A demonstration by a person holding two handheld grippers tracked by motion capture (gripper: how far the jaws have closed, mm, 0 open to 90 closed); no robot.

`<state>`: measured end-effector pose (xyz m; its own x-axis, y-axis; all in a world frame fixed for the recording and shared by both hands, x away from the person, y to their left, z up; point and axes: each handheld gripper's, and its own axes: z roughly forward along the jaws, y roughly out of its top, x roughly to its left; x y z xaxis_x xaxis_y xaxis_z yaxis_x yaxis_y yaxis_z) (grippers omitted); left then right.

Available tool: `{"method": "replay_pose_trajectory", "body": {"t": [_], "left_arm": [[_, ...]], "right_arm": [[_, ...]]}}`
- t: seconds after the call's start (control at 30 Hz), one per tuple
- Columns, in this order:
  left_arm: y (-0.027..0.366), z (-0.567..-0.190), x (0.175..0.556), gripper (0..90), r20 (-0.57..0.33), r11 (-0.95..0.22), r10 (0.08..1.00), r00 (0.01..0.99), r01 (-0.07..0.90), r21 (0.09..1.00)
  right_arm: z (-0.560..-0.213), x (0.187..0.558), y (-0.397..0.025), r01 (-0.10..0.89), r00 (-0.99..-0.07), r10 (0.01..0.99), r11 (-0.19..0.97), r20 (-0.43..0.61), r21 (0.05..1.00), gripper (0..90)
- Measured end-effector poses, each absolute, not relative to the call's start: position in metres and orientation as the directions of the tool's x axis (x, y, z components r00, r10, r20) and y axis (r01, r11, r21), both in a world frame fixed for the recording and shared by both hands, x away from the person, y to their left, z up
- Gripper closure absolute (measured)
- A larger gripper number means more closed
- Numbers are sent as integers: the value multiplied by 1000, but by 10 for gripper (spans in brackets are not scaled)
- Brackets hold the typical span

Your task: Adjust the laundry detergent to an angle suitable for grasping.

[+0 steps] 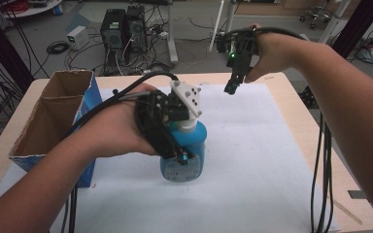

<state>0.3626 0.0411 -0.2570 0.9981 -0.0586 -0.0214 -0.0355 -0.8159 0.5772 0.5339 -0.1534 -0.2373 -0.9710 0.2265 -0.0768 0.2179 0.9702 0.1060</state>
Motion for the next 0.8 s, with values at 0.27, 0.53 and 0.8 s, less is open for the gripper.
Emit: {"method": "replay_pose_trajectory", "body": {"t": [0.27,0.53,0.8], "left_arm": [[50,-263,352,429,-50,-798,-201,978,-134,588],[52,-276,358,429,-51,-811,-248,967,-179,557],[54,-283,363,429,-3,-771,-364,931,-300,561]], "right_arm": [[-247,529,-146,194,-977,202,976,-72,102,12],[-254,525,-142,185,-980,191,978,-62,97,12],[-256,524,-141,183,-980,189,979,-63,93,12]]}}
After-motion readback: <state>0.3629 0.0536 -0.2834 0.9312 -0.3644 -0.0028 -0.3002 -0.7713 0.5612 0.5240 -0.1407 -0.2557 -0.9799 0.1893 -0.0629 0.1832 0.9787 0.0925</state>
